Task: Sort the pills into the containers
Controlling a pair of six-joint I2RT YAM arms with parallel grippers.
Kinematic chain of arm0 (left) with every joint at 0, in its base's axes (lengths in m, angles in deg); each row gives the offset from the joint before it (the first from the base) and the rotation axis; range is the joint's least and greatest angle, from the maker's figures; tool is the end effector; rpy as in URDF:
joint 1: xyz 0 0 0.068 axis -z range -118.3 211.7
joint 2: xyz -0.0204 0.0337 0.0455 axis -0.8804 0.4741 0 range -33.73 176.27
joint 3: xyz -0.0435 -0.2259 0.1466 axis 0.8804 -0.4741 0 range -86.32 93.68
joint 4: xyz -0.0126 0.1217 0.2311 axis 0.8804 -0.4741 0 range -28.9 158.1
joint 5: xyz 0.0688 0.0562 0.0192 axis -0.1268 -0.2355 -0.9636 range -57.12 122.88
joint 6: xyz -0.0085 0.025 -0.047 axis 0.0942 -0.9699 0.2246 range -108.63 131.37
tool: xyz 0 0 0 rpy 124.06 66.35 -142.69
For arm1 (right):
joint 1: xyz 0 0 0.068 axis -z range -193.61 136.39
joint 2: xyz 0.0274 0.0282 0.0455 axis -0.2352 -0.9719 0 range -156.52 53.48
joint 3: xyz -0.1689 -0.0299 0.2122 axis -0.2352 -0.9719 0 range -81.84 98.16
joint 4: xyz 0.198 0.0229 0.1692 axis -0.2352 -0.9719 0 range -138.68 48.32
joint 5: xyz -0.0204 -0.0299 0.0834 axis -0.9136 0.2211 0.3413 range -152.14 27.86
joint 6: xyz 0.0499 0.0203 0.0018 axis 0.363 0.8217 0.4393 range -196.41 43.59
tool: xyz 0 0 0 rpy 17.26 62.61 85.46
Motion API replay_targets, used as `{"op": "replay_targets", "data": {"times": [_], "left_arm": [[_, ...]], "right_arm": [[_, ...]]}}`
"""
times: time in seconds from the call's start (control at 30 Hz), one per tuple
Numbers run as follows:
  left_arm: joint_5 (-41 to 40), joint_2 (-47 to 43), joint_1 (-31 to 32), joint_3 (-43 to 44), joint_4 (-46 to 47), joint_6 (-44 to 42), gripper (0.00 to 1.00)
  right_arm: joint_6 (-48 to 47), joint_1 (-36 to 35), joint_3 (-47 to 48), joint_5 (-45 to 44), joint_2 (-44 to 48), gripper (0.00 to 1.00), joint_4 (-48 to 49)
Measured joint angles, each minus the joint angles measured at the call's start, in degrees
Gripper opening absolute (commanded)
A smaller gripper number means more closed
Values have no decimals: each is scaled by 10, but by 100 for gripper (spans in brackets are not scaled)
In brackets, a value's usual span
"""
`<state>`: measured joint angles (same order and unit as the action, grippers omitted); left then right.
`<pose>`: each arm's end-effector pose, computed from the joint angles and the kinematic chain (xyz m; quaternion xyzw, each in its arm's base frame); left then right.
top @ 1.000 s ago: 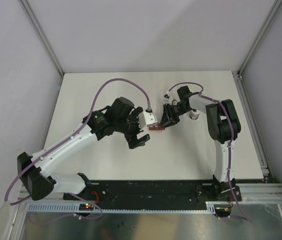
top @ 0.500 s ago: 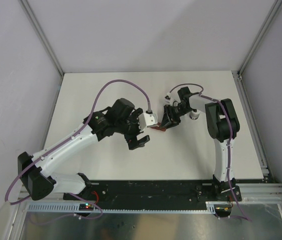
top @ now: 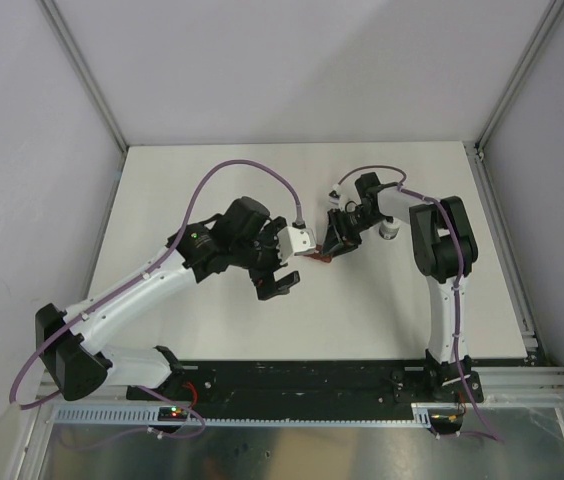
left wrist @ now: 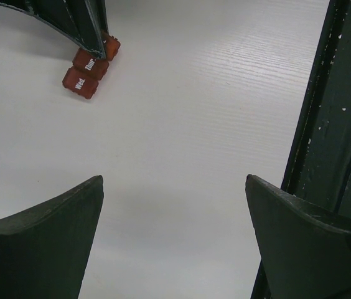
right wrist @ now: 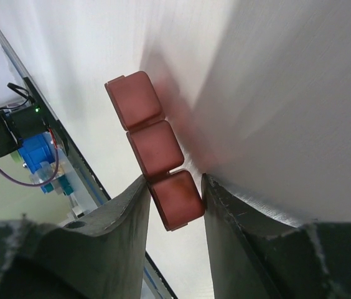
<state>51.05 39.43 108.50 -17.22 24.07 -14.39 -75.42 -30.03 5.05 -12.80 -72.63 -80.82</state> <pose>0.1728 -0.2002 0.3284 0.5913 0.7099 -0.2095 0.3202 0.3981 0.1455 0.1232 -0.1633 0.8902 0.4244 0.0282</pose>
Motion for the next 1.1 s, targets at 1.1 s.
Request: {"op": "replay_targets", "data": {"times": [1.1], "left_arm": [[0,3,7,0,0,-2,98]], "right_arm": [[-47,2,48,-55,-4,50,-43]]}}
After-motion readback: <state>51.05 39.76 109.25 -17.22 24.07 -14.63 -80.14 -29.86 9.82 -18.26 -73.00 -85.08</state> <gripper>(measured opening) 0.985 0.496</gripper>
